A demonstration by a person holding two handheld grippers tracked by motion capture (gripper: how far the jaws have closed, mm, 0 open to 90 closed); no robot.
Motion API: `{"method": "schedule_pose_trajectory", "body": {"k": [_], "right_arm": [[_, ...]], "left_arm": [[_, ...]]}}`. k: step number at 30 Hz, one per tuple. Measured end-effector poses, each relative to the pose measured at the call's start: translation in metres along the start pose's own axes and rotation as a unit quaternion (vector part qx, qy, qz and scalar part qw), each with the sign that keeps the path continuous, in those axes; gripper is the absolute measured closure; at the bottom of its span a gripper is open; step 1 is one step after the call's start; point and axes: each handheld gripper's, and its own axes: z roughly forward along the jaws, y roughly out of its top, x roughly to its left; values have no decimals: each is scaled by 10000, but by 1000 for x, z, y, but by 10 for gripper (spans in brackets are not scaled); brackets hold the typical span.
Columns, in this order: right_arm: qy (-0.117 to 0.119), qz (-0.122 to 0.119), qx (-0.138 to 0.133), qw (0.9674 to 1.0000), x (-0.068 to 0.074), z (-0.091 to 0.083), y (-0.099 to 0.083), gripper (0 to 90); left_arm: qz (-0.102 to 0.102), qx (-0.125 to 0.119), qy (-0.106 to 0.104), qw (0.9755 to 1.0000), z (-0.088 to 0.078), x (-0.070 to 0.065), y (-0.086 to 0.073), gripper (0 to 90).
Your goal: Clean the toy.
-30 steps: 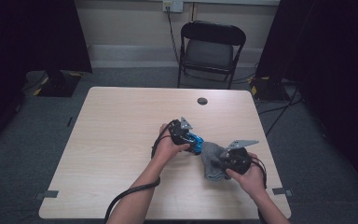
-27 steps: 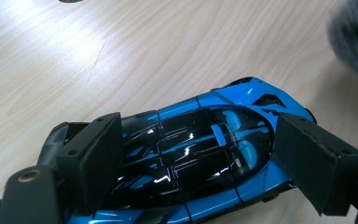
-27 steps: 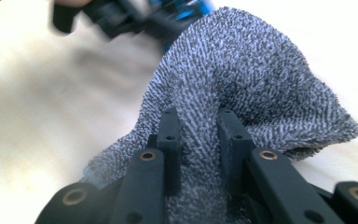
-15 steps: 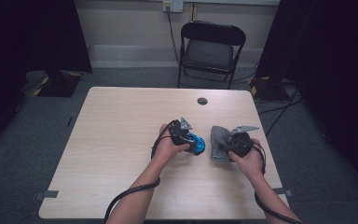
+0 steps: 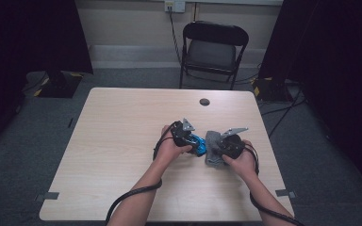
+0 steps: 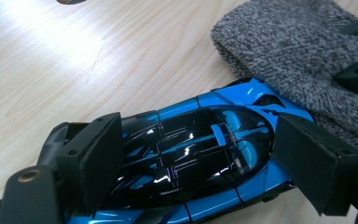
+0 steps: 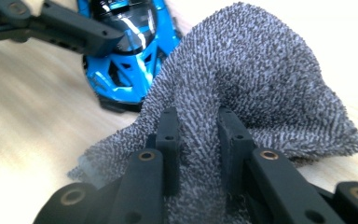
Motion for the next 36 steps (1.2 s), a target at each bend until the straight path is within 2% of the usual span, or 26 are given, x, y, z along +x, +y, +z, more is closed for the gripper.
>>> {"method": "schedule_pose_trajectory", "body": {"k": [10,19,21,30,36], "right_arm": [[244,-50,2,9997,11,-6,-8,734],[488,-106,-26,9988,30,-9,-17,732],[608,-105,-38,9981,33,-9,-18,732],[857,-163,-6,9962,46,-8,-19,732],[1136,-278,2,9931,58,-8,-20,732]], "left_arm": [[6,-1,-3,10000,0,0,0,162],[0,-21,13,10000,0,0,0,161],[-1,-25,14,10000,0,0,-1,160],[-9,-9,28,10000,0,-1,0,160],[-31,-18,38,10000,0,-1,0,160]]}}
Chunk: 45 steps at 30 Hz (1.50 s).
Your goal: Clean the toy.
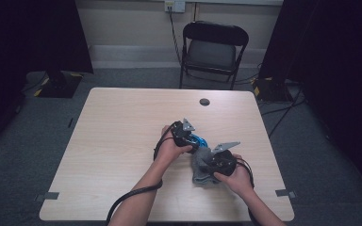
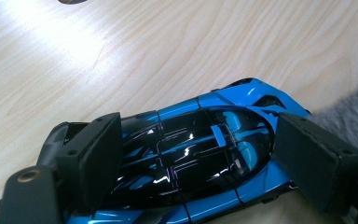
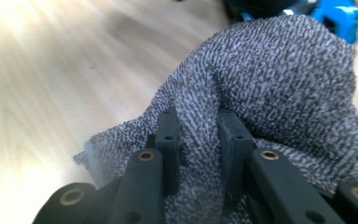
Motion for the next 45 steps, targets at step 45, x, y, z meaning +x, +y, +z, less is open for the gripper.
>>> {"method": "schedule_pose_trajectory", "body": {"k": [45], "right_arm": [[-1034,481,-143,9934,-60,-10,9,714]], "left_arm": [[29,-17,-1,10000,0,0,-1,160]]}}
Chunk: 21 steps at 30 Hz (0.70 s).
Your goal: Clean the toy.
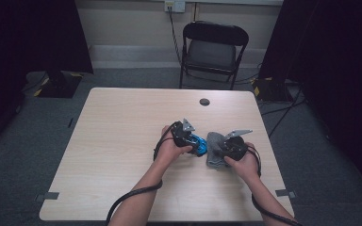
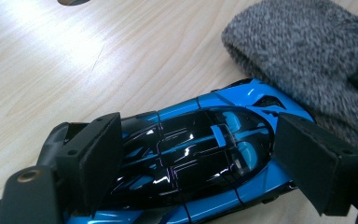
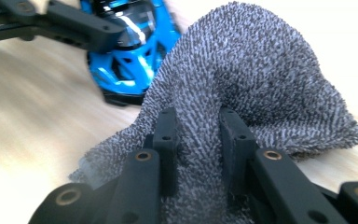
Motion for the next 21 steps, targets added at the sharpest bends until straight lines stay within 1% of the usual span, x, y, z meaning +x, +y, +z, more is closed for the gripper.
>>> {"method": "schedule_pose_trajectory", "body": {"k": [3,7,10,21], "right_arm": [[4,-209,88,9997,9,1,1,715],[109,-330,136,9993,19,0,-1,715],[244,-381,158,9989,25,-2,-3,714],[599,-522,142,9967,44,-5,-12,713]], "left_arm": [[1,-2,-2,10000,0,0,0,160],[3,4,-3,10000,0,0,0,160],[-2,-12,-3,10000,0,0,0,160],[-1,10,15,10000,0,0,0,159]]}}
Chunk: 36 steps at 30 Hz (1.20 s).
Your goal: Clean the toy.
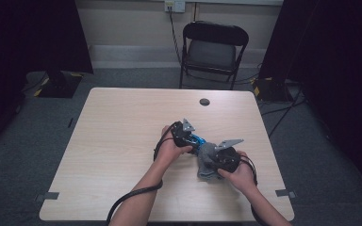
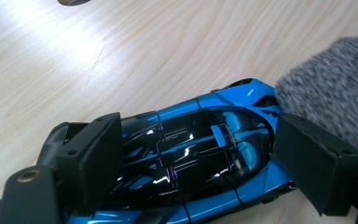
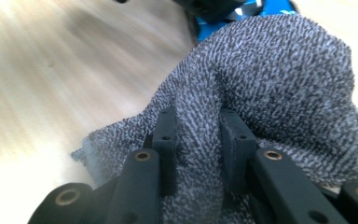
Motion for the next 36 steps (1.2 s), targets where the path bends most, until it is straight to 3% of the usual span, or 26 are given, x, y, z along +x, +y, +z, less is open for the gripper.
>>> {"method": "schedule_pose_trajectory", "body": {"k": [11,17,24,28,36], "right_arm": [[533,-259,12,9982,22,3,-1,712],[590,-406,0,9974,19,-11,-2,704],[351,-221,-116,9991,-11,-34,-5,704],[86,-40,-288,9995,-32,-43,1,705],[-443,21,-252,9987,-75,-24,31,704]], "left_arm": [[-27,-30,7,10000,0,-1,0,159],[-30,-36,4,10000,1,0,0,159],[-1,-14,-1,10000,0,0,0,159],[6,-18,-5,10000,0,0,0,158],[-2,-37,-31,10000,0,0,0,160]]}}
